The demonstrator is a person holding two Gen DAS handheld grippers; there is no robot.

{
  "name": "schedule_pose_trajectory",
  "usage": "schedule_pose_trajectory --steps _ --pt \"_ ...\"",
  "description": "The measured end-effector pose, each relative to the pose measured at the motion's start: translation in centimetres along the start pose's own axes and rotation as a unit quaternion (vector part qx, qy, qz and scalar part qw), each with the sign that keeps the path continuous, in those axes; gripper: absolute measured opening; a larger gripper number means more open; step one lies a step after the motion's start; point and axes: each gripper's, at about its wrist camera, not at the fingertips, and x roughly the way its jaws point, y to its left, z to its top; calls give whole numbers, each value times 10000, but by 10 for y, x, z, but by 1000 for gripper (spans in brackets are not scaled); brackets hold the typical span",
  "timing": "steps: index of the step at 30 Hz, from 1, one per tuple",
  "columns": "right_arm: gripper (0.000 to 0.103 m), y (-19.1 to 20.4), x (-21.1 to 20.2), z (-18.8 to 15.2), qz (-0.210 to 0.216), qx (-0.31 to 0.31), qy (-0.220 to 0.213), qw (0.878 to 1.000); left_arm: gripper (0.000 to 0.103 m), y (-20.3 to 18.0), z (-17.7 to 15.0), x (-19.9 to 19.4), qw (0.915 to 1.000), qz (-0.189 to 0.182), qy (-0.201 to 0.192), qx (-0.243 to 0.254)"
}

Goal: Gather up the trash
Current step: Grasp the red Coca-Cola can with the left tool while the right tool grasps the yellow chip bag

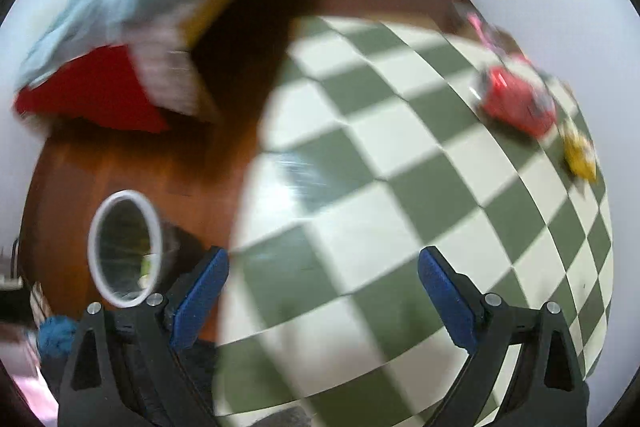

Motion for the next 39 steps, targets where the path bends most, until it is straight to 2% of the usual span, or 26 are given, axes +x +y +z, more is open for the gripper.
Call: schedule_pose_trajectory --steps 3,7,11,14,17,18,20,22,24,25,26,28,30,32,34,39 --pt "103 -58 20 36 -299 527 2 9982 99 -36 12 24 9994 43 85 343" --pt "103 -107 60 80 -464 1142 89 9923 99 -62 29 51 9971 307 195 669" --pt "94 -134 105 113 -566 1544 225 9861 99 -70 44 67 9953 453 255 820" --pt "92 -143 138 126 -606 1687 397 9830 99 -81 51 73 9904 661 137 1209" --pt "73 -151 161 132 -556 1799 556 9805 99 -96 64 76 9813 747 -69 1772" --pt "66 -152 164 131 -554 1793 579 9805 99 -105 70 72 9753 751 -192 2066" --pt "59 -154 159 127 -497 1596 541 9844 99 -129 79 60 9553 666 -538 2831" --pt "57 -160 151 120 -510 1530 582 9852 99 -150 82 48 9282 652 -852 3563" --pt "56 -168 144 113 -554 1502 634 9851 99 -176 84 36 8870 629 -1136 4432" --pt "56 -173 142 110 -587 1501 660 9847 99 -184 85 33 8691 570 -1154 4777" --pt "56 -177 140 108 -613 1500 682 9844 99 -196 85 32 8470 483 -1115 5175" --pt "56 -184 139 105 -696 1466 762 9838 99 -215 84 35 8130 437 -930 5731" --pt "56 -190 137 104 -706 1465 779 9836 99 -225 89 43 7915 434 -780 6046" --pt "56 -192 137 105 -714 1485 787 9832 99 -234 93 54 7774 429 -610 6246" --pt "56 -191 140 107 -754 1463 827 9829 99 -238 98 67 7682 486 -445 6368" --pt "56 -189 142 111 -816 1400 902 9827 98 -244 95 89 7448 325 97 6664"
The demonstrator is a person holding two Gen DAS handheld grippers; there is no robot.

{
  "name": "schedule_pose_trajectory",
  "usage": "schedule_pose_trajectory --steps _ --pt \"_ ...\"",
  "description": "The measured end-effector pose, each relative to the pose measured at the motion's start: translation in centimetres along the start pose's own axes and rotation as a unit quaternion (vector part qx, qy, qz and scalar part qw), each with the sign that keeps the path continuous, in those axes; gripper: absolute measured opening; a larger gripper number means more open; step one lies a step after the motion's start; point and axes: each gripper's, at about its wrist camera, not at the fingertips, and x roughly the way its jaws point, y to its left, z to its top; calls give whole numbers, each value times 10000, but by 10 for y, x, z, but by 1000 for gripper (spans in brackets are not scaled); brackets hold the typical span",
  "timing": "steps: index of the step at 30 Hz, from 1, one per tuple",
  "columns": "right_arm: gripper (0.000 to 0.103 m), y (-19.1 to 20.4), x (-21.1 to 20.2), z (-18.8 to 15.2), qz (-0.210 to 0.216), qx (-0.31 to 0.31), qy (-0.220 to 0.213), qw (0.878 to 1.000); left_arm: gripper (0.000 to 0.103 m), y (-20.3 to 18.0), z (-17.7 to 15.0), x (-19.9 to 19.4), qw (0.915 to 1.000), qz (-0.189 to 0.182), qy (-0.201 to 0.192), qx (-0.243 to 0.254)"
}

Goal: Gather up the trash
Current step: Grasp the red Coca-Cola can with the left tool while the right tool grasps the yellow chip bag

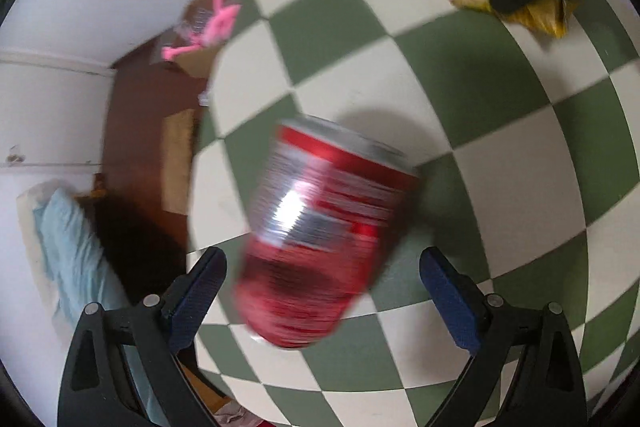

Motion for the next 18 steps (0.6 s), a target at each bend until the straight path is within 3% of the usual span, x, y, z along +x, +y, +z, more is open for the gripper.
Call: schedule_pose_trajectory --steps 3,7,9,18 --pt "56 1 -1 1 18 8 16 10000 98 -2 2 6 9997 148 53 191" --pt "56 0 0 -1 57 -1 0 10000 70 4 -1 1 9995 307 -2 79" --pt "56 -1 0 -1 78 7 -17 10000 70 9 -3 -2 9999 90 21 -56" --pt "54 -2 -4 -7 200 25 -82 9998 68 26 -15 -8 9972 74 -16 -750"
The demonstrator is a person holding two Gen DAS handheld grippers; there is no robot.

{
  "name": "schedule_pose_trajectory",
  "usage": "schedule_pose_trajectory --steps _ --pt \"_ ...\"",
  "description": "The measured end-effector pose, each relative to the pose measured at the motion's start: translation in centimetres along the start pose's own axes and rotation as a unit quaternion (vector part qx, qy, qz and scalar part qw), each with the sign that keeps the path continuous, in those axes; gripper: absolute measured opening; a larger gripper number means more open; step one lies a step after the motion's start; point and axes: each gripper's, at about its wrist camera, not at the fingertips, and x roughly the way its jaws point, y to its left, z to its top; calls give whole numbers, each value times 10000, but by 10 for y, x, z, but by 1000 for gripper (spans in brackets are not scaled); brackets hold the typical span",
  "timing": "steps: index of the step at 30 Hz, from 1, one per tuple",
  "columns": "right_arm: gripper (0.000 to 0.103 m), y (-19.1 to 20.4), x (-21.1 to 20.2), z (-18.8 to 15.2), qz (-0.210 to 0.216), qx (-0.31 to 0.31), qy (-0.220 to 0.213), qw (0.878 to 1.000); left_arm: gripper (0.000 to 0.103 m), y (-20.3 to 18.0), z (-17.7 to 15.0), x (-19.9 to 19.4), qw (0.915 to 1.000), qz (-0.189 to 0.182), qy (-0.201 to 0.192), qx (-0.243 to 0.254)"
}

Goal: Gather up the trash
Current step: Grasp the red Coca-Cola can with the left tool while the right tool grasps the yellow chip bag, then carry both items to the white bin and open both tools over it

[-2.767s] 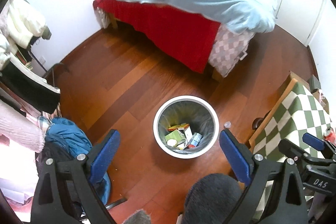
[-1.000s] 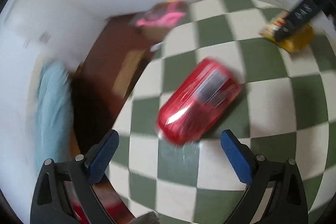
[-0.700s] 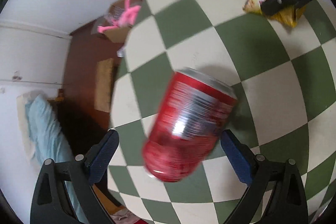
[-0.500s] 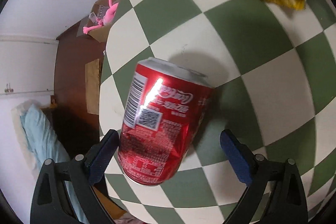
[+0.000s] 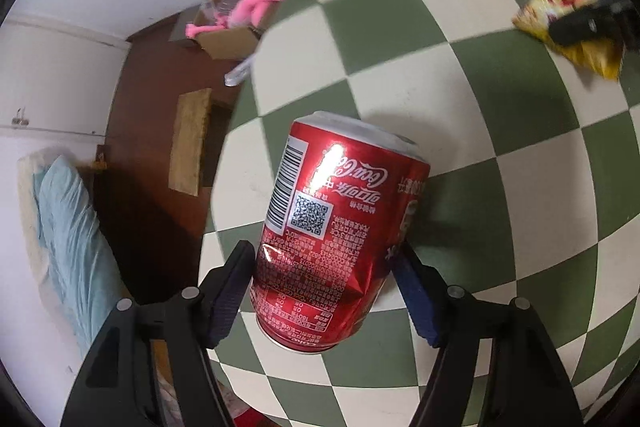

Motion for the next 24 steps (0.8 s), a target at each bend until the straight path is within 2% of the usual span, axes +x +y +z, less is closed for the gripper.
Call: schedule_pose_trajectory --steps 2,6,13,19,24 --pt "54 3 -3 -4 9 -55 -51 10000 68 6 -4 -8 9996 -165 -69 -239" --pt "53 11 -13 -20 58 -274 -207 9994 68 8 -25 -29 9977 -215 -256 -585" --pt "51 35 -39 -65 169 -639 -632 9958 68 0 -81 -63 9860 -289 -557 -1542" --pt "51 56 -61 -104 371 -766 -886 9924 68 -5 -125 -94 9641 -458 -900 -2458" --pt "51 71 -86 -128 604 -797 -1042 9895 68 2 -160 -137 9367 -280 -1376 -3206"
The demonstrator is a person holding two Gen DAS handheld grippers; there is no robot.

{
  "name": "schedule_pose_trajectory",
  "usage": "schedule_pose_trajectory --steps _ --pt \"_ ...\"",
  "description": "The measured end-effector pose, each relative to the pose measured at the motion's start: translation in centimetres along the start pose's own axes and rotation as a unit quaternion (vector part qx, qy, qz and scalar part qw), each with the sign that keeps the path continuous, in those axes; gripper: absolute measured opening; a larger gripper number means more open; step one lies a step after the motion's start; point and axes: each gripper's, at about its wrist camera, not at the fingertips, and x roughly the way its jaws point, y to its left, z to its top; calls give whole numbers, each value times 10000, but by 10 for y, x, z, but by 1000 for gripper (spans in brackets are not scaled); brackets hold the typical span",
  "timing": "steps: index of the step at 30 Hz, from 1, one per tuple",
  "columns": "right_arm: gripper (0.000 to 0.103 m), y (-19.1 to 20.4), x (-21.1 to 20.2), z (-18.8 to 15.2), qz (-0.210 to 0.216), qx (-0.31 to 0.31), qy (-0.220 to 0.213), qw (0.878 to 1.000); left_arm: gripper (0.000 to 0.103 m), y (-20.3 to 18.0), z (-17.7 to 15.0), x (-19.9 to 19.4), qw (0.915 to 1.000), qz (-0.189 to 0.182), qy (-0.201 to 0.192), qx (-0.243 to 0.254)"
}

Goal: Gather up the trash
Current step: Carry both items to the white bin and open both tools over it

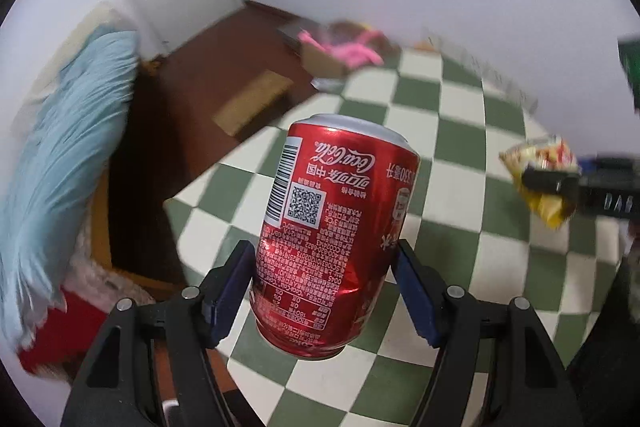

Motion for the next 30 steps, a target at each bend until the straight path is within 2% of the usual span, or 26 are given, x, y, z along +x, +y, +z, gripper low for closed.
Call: schedule_pose_trajectory --steps 7,11,15,23,27,30 --pt "51 56 -54 -11 381 -323 -391 9980 68 48 -25 -81 9950 214 -654 -722" --pt "51 109 -81 -18 663 -692 -566 9938 68 80 -49 -118 9908 395 -846 -980" --pt "51 176 -95 -35 993 -1140 -625 9865 68 120 -83 -147 9851 735 -930 -1243" --pt "51 307 -88 -84 1581 -1921 -356 9679 67 209 -177 -187 9654 1334 -788 -2099" --pt "51 374 -64 -119 1812 -2262 -18 9571 67 249 -230 -190 9532 1507 -551 -2561" --pt "51 421 -32 -151 1850 -2531 352 9489 67 280 -271 -177 9421 1462 -285 -3005"
